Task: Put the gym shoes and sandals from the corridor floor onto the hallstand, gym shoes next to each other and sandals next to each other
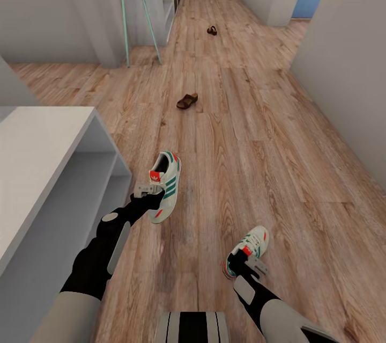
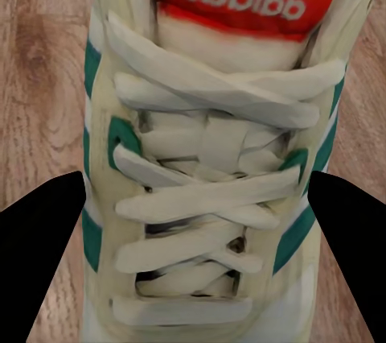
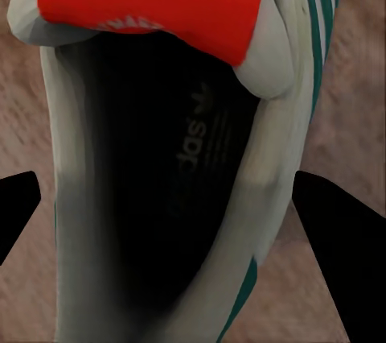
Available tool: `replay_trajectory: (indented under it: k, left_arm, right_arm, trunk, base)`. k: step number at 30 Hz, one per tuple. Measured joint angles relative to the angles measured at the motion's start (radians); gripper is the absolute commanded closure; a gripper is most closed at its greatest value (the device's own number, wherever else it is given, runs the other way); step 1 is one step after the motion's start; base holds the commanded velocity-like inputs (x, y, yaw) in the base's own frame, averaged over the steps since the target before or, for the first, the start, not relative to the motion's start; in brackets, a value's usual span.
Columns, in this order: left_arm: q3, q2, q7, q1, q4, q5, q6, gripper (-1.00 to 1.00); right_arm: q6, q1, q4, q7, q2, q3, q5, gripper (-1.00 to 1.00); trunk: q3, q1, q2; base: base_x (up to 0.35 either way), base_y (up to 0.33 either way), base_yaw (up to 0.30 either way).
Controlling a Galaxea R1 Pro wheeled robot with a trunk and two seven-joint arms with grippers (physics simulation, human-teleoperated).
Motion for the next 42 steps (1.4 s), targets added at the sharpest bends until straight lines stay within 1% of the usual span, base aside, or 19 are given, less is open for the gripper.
replay_trajectory:
  k: [3,5,6,9,13,15,19,22,24,27,29,31,34,36,37,40,42]
  left_arm:
    - [0.003,0.000,0.000,-0.001,-0.003,0.000,0.007,1.00]
    - [0.009,0.000,0.000,-0.001,-0.005,0.000,0.018,1.00]
    - [0.012,0.000,0.000,-0.001,-0.007,0.000,0.025,1.00]
    - [0.020,0.001,0.000,-0.002,-0.013,0.000,0.046,1.00]
    - [0.026,0.000,0.000,-0.006,-0.021,0.001,0.072,1.00]
    - [0.027,-0.003,0.000,-0.008,-0.028,0.002,0.092,1.00]
    - [0.029,-0.009,0.001,-0.014,-0.042,0.004,0.138,1.00]
    - [0.029,-0.013,0.002,-0.018,-0.067,0.005,0.179,1.00]
    - [0.029,-0.015,0.003,-0.020,-0.084,0.004,0.210,1.00]
    - [0.028,-0.016,0.004,-0.021,-0.102,0.003,0.255,1.00]
    - [0.029,-0.017,0.004,-0.022,-0.109,0.004,0.276,1.00]
    - [0.028,-0.018,0.004,-0.022,-0.114,0.007,0.289,1.00]
    - [0.023,-0.027,0.005,-0.020,-0.117,0.010,0.301,1.00]
    - [0.021,-0.040,0.009,-0.018,-0.119,0.008,0.306,1.00]
    - [0.019,-0.053,0.018,-0.017,-0.121,0.009,0.311,1.00]
    - [0.019,-0.061,0.030,-0.016,-0.122,0.002,0.315,1.00]
    - [0.019,-0.064,0.037,-0.015,-0.123,0.000,0.317,1.00]
  right_arm:
    - [0.020,-0.020,-0.027,-0.060,0.000,0.006,0.004,1.00]
    - [0.066,-0.045,-0.059,-0.106,0.000,0.017,0.005,1.00]
    - [0.103,-0.056,-0.079,-0.128,-0.001,0.025,0.005,1.00]
    - [0.238,-0.081,-0.169,-0.180,-0.022,0.062,0.007,1.00]
    - [0.433,-0.090,-0.358,-0.215,-0.045,0.130,0.005,1.00]
    - [0.522,-0.085,-0.456,-0.226,-0.054,0.153,0.005,1.00]
    - [0.671,-0.073,-0.610,-0.242,-0.069,0.181,0.004,1.00]
    - [0.771,-0.068,-0.684,-0.250,-0.083,0.197,0.004,1.00]
    - [0.819,-0.066,-0.719,-0.253,-0.098,0.209,0.009,1.00]
    - [0.859,-0.063,-0.756,-0.252,-0.125,0.235,0.014,1.00]
    - [0.874,-0.057,-0.772,-0.250,-0.142,0.253,0.014,1.00]
    - [0.883,-0.045,-0.782,-0.247,-0.153,0.267,0.012,1.00]
    - [0.885,-0.020,-0.802,-0.235,-0.163,0.281,0.012,1.00]
    - [0.880,-0.005,-0.820,-0.225,-0.166,0.286,0.013,1.00]
    - [0.877,0.009,-0.851,-0.213,-0.171,0.290,0.016,1.00]
    - [0.874,0.020,-0.879,-0.206,-0.172,0.294,0.015,1.00]
    - [0.873,0.027,-0.897,-0.202,-0.173,0.309,0.015,1.00]
  trunk:
    - [0.000,0.000,0.000]
    - [0.000,0.000,0.000]
    - [0.000,0.000,0.000]
    - [0.000,0.000,0.000]
    - [0.000,0.000,0.000]
    - [0.000,0.000,0.000]
    - [0.000,0.000,0.000]
    - [0.000,0.000,0.000]
    - [0.000,0.000,0.000]
    - [0.000,0.000,0.000]
    - [0.000,0.000,0.000]
    - [0.000,0.000,0.000]
    - [0.000,0.000,0.000]
    - [0.000,0.000,0.000]
    - [0.000,0.000,0.000]
    - [0.000,0.000,0.000]
    - [0.000,0.000,0.000]
  base:
    - [0.000,0.000,0.000]
    - [0.000,0.000,0.000]
    - [0.000,0.000,0.000]
    - [0.000,0.000,0.000]
    - [0.000,0.000,0.000]
    - [0.000,0.000,0.000]
    - [0.000,0.000,0.000]
    - [0.000,0.000,0.000]
    - [0.000,0.000,0.000]
    - [0.000,0.000,0.000]
    - [0.000,0.000,0.000]
    - [0.000,0.000,0.000]
    - [0.000,0.000,0.000]
    - [0.000,0.000,0.000]
    - [0.000,0.000,0.000]
    - [0.000,0.000,0.000]
    - [0.000,0.000,0.000]
